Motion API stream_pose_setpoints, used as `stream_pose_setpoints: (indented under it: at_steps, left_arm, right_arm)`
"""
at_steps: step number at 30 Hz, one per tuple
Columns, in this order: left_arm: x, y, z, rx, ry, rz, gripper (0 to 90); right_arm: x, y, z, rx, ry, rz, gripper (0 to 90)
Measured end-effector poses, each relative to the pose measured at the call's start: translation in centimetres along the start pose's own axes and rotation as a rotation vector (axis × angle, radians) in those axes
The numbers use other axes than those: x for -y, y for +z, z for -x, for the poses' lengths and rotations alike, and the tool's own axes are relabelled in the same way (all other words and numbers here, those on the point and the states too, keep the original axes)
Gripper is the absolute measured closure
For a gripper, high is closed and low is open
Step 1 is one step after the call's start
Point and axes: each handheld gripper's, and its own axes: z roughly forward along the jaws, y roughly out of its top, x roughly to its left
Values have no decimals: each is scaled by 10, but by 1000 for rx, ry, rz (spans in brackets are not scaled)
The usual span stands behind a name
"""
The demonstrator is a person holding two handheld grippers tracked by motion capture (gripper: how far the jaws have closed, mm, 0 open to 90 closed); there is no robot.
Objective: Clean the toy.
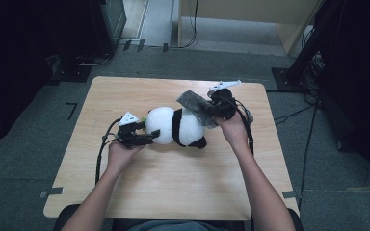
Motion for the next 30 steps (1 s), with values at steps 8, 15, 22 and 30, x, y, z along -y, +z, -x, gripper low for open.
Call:
stream_pose_setpoints:
  at_steps: [8, 15, 22, 30]
  left_arm:
    - [0, -1, 1, -3, 13, 2, 245]
    - [-1, -2, 3, -7, 13, 11, 249]
    - [-2, -2, 4, -10, 18, 15, 253]
    - [-2, -3, 4, -8, 14, 13, 253]
  right_arm:
    - [2, -4, 1, -11, 15, 14, 754]
    - [-17, -6, -25, -70, -25, 65, 754]
    - [-29, 17, -66, -142, -91, 46, 754]
    - [-27, 46, -97, -195, -132, -20, 754]
